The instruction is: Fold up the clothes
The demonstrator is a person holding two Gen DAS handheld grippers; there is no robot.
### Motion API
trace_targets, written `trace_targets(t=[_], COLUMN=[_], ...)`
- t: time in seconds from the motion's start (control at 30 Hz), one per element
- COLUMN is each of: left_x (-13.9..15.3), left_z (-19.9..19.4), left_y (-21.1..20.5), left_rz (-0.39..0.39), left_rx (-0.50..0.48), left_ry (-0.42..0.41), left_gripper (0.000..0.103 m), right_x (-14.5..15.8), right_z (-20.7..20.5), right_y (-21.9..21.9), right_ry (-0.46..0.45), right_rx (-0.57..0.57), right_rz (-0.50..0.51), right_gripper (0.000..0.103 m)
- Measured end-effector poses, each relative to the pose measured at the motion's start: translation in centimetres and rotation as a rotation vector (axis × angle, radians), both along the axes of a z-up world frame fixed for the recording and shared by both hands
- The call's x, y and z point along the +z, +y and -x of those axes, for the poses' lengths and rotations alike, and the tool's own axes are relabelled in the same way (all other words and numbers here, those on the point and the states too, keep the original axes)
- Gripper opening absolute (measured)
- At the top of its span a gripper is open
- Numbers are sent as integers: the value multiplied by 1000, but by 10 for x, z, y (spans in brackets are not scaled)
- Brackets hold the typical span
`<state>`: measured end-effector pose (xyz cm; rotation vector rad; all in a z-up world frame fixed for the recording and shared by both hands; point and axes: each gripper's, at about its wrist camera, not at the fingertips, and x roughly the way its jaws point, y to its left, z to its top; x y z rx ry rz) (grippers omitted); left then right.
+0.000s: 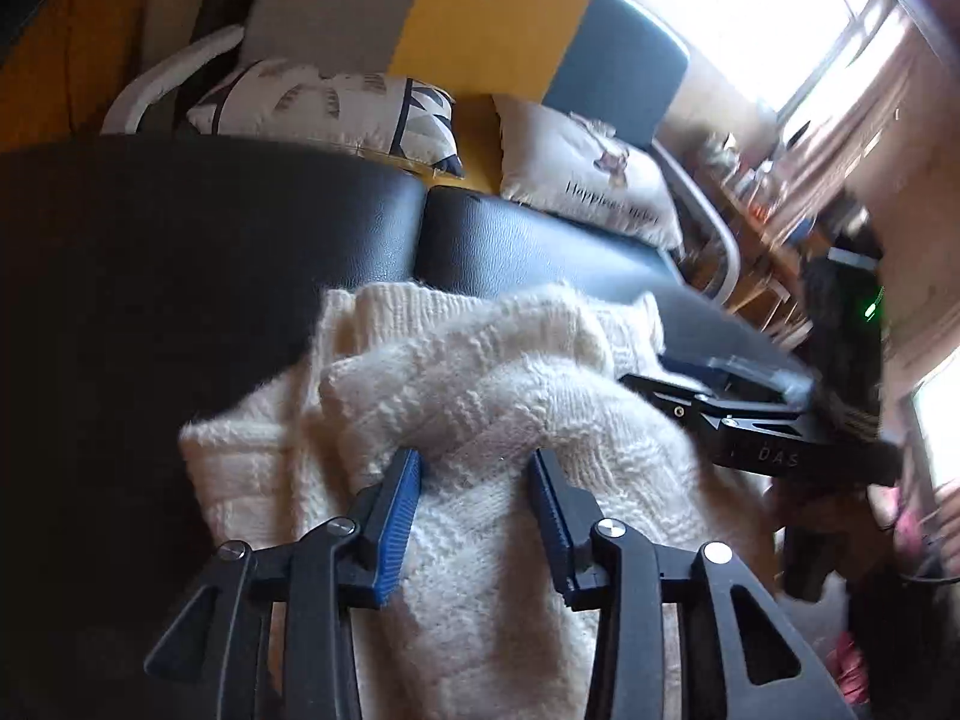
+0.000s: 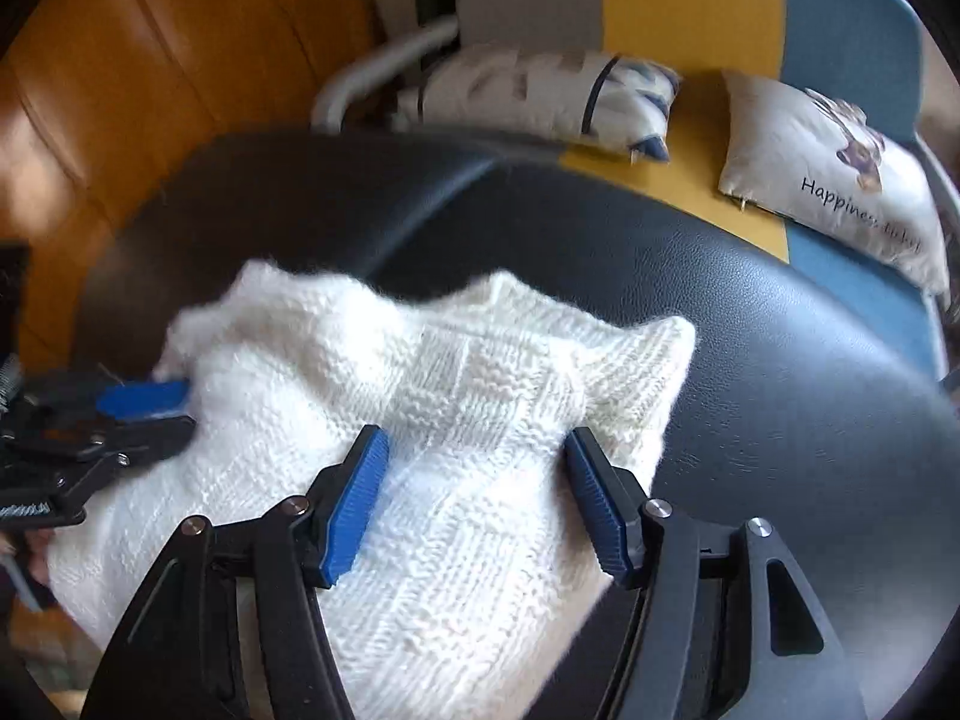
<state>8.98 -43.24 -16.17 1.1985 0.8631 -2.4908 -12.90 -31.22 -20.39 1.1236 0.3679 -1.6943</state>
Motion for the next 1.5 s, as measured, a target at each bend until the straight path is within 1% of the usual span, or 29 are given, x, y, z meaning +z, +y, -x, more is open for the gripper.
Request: trace_targets(t=[0.03, 0.07, 0.17, 0.27, 0.37, 0.4, 0.47, 0.5, 0.53, 0.6, 0.7, 0.73, 0.8, 0.83, 0.87, 0.93, 1.0, 1.03, 1.07, 1.1, 1.13, 1.17, 1.23, 1.27, 1.3, 1.37, 1.4, 1.47, 1.5], left_x=[5, 10, 28, 42, 45, 42, 26, 14, 5, -8, 1, 8, 21, 27, 32, 33, 24, 14, -2, -14, -18, -20, -5, 5, 11, 19, 18, 7, 0], left_z=[-4, -7, -17, -39, -51, -53, -58, -59, -60, -67, -77, -85, -102, -111, -119, -124, -115, -106, -97, -93, -97, -100, -115, -125, -132, -146, -150, -154, -153], left_y=[0, 2, 10, 28, 56, 65, 80, 84, 86, 85, 81, 80, 82, 84, 86, 92, 97, 98, 96, 92, 85, 78, 72, 69, 65, 51, 44, 24, 17], left_rz=[-5, 22, 100, 132, 212, 234, 260, 280, 292, 290, 239, 218, 212, 204, 198, 206, 199, 198, 192, 155, 89, 32, 16, 29, 41, 44, 27, -49, -104], left_rx=[13, 16, 21, -27, -96, -105, -131, -134, -136, -107, -61, -47, -27, -23, -22, -34, -68, -73, -55, -29, 4, 32, 50, 59, 72, 108, 121, 157, 166], left_ry=[18, 31, 71, 141, 158, 131, 50, 3, -23, -8, 21, 55, 117, 153, 183, 198, 160, 103, 24, -19, 3, 25, 105, 144, 160, 175, 171, 143, 149], left_gripper=[39, 36, 37, 37, 37, 37, 37, 37, 38, 40, 40, 40, 40, 37, 37, 37, 38, 38, 38, 38, 39, 39, 38, 38, 38, 40, 42, 42, 43], right_x=[0, 3, 25, 46, 46, 46, 45, 40, 35, 13, -6, -4, 9, 18, 26, 35, 25, 15, 3, -8, -11, -9, 1, 7, 11, 18, 18, 14, 9], right_z=[3, 4, -4, -20, -56, -68, -92, -103, -112, -126, -141, -141, -137, -137, -139, -148, -153, -152, -151, -147, -146, -143, -130, -121, -109, -80, -65, -36, -23], right_y=[4, 7, 27, 55, 82, 91, 110, 114, 117, 115, 111, 112, 119, 124, 128, 132, 126, 123, 120, 119, 120, 123, 134, 141, 148, 163, 166, 168, 169], right_ry=[-22, -30, -5, 34, 70, 82, 107, 112, 116, 137, 228, 221, 195, 183, 171, 206, 224, 203, 178, 172, 166, 140, 36, -30, -112, -203, -257, -382, -453], right_rx=[-10, -15, -13, 6, 55, 71, 104, 118, 131, 166, 173, 165, 125, 113, 118, 135, 132, 124, 112, 99, 90, 84, 75, 67, 59, 3, -18, -55, -72], right_rz=[19, 30, 89, 149, 153, 153, 153, 144, 133, 62, -31, -27, 3, 35, 76, 100, 48, 14, -26, -51, -36, -13, 58, 105, 156, 234, 260, 301, 318], right_gripper=[65, 65, 67, 67, 67, 67, 67, 67, 67, 67, 68, 68, 68, 68, 68, 68, 68, 68, 68, 73, 75, 75, 75, 75, 76, 77, 81, 83, 83])
